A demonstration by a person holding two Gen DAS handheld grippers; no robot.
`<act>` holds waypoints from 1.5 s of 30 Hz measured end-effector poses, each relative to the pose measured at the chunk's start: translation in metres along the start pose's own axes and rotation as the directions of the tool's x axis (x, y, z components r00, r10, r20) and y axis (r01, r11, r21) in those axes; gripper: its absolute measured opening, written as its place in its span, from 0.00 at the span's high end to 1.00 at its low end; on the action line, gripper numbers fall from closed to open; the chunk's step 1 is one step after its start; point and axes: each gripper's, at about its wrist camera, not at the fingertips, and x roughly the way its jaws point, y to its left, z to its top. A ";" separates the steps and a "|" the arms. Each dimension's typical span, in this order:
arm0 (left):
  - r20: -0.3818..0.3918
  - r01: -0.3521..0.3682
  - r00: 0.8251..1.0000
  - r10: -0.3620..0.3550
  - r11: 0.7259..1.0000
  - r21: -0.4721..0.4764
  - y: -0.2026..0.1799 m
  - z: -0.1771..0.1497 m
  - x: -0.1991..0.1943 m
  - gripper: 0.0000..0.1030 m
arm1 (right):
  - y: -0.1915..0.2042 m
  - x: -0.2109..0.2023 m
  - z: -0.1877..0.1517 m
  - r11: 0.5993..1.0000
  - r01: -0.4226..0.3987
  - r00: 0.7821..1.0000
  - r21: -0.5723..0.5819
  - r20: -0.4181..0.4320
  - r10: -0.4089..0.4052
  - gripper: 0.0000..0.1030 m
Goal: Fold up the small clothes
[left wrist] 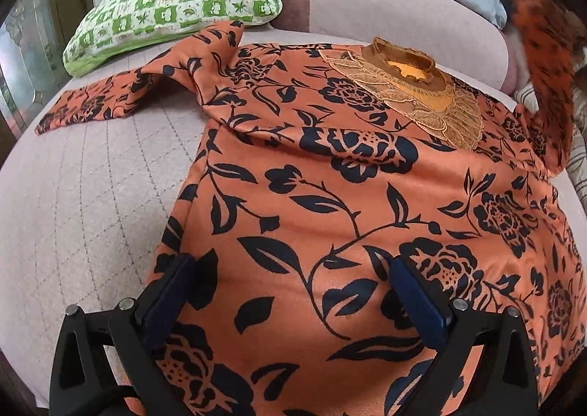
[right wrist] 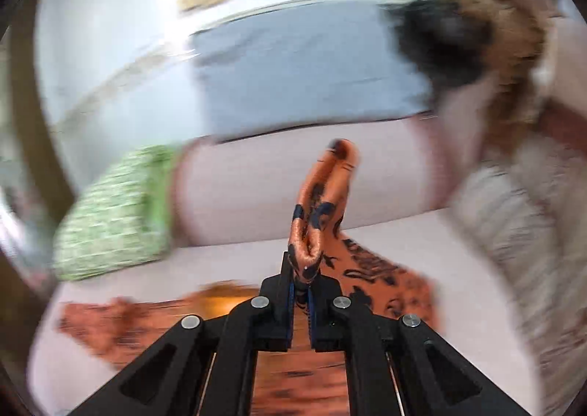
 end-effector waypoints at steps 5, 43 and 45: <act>0.023 0.046 0.999 -0.044 0.995 -0.089 0.010 0.004 -0.001 0.00 | 0.084 0.073 -0.070 0.982 -0.185 0.971 0.032 -0.149 0.188 0.93; 0.103 0.037 0.994 -0.044 0.997 0.065 -0.035 0.159 0.063 0.90 | -0.188 0.046 -0.147 0.816 -0.250 0.921 0.521 -0.133 0.367 0.17; 0.033 0.034 0.999 -0.035 0.999 0.020 -0.025 0.148 0.086 0.90 | -0.188 0.058 -0.154 0.732 -0.308 0.874 0.608 -0.123 0.470 0.17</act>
